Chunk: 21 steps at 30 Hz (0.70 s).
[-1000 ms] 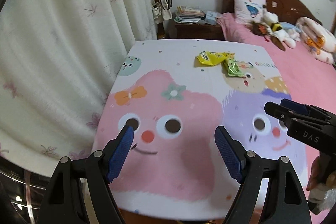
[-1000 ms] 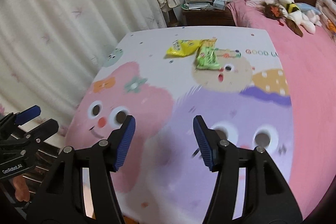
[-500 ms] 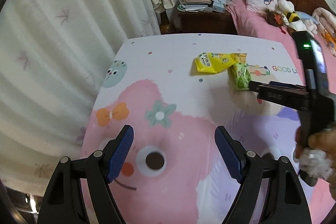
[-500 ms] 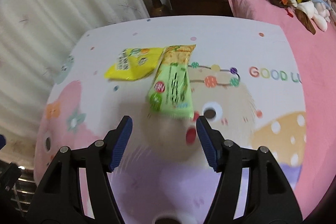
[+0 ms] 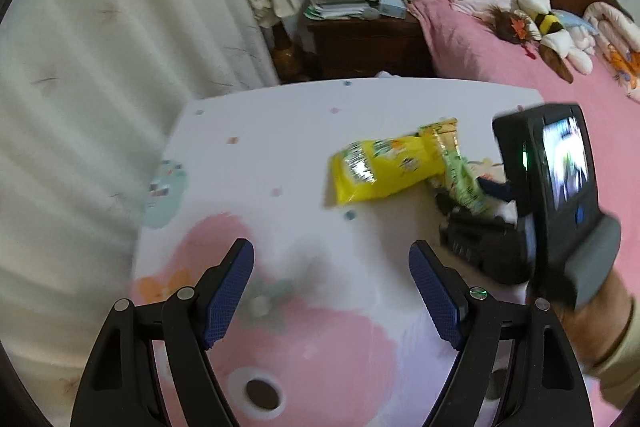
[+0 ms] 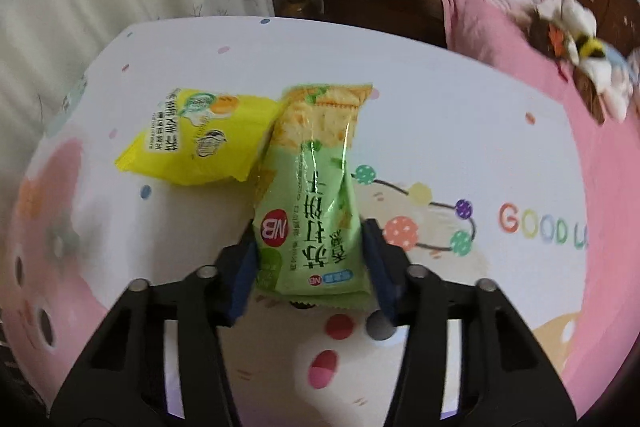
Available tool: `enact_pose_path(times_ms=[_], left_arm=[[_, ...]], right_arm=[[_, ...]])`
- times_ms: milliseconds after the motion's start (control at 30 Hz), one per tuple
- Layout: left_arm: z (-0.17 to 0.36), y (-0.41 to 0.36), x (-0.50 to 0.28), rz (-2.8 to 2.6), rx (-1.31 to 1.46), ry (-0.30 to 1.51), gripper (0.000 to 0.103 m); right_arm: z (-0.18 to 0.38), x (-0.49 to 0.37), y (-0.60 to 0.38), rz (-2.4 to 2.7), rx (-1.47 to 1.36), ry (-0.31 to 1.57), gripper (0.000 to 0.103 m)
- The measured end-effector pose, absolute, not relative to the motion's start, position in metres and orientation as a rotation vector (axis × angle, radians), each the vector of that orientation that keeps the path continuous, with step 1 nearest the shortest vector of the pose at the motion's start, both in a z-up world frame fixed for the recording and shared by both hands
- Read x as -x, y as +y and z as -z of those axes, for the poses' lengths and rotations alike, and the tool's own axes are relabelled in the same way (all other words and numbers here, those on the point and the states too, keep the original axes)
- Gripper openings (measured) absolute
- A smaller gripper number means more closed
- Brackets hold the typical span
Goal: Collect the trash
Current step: 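Grasp the green cracker packet with the right tool while the left tool grasps the yellow snack bag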
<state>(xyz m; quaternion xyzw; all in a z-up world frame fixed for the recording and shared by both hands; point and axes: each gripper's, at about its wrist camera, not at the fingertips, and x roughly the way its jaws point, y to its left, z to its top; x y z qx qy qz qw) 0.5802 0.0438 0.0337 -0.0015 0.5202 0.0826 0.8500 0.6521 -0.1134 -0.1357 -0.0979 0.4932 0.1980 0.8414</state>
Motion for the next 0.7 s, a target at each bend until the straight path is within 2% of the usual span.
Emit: enact_pose_path(times_ms=[200,400,700], left_arm=[[-0.009,0.045,-0.646,-0.082,0.051,1.151,0.081],[0.020,0.024,-0.699,0.023,-0.212,1.181,0.081],[0.073,0.005,-0.746,0.163,-0.432,1.284,0.081]], right_arm=[[0.136,-0.662,-0.149,-0.437,0.062,1.072,0.026],[0.133,-0.670,-0.196,-0.432,-0.071,1.108,0.023],[0.135,-0.675,-0.232,-0.446,-0.200,1.111,0.023]])
